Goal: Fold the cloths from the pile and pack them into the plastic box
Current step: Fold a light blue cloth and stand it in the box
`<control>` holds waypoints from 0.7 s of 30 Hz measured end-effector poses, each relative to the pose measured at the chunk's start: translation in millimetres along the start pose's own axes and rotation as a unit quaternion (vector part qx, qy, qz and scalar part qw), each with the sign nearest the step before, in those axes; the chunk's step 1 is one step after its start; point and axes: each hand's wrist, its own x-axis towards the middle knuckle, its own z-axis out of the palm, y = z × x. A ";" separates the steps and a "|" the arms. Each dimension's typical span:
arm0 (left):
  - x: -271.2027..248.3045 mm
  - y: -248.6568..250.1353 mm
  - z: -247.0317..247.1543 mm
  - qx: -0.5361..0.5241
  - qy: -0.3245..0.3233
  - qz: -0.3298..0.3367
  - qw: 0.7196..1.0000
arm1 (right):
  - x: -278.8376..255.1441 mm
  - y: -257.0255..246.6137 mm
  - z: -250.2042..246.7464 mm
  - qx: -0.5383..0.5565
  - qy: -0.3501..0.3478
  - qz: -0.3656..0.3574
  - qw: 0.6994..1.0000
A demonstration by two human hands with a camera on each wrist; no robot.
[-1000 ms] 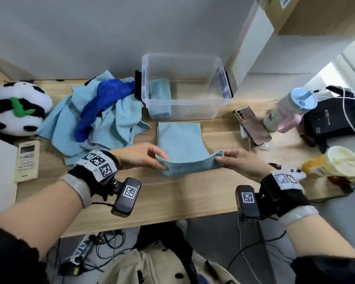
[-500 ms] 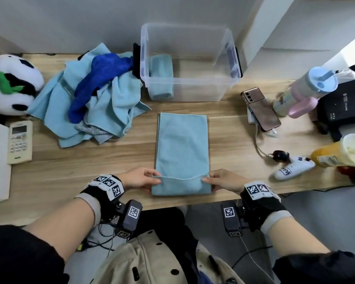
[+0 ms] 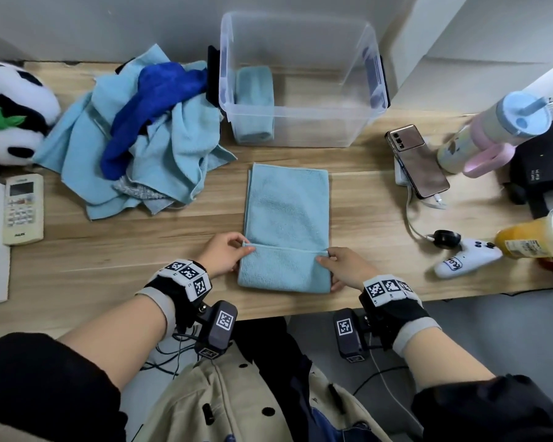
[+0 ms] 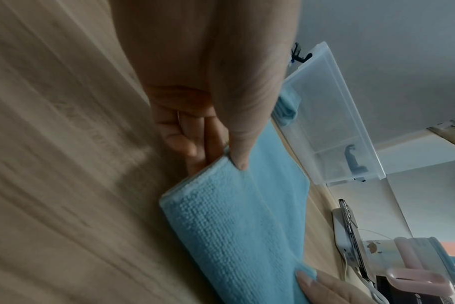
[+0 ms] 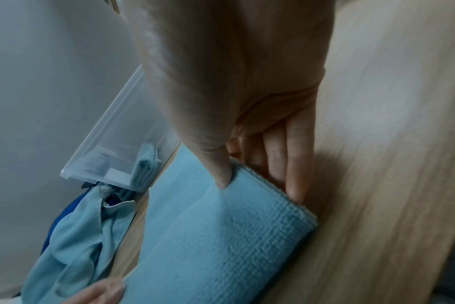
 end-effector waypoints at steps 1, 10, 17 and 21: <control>1.3 -0.2 0.9 0.000 0.011 0.001 1.000 | 1.5 -0.3 0.5 -0.014 0.007 0.000 1.000; 14.5 -5.6 5.4 0.017 0.055 -0.019 0.998 | 2.6 -8.2 -5.8 -0.165 0.095 -0.068 0.979; 16.5 1.3 6.3 0.014 0.066 -0.054 0.996 | -2.3 -20.4 25.2 -0.319 -0.001 -0.240 0.917; 16.4 7.1 4.3 0.000 0.054 -0.072 0.996 | 0.0 -13.4 40.4 -0.399 0.065 -0.258 0.878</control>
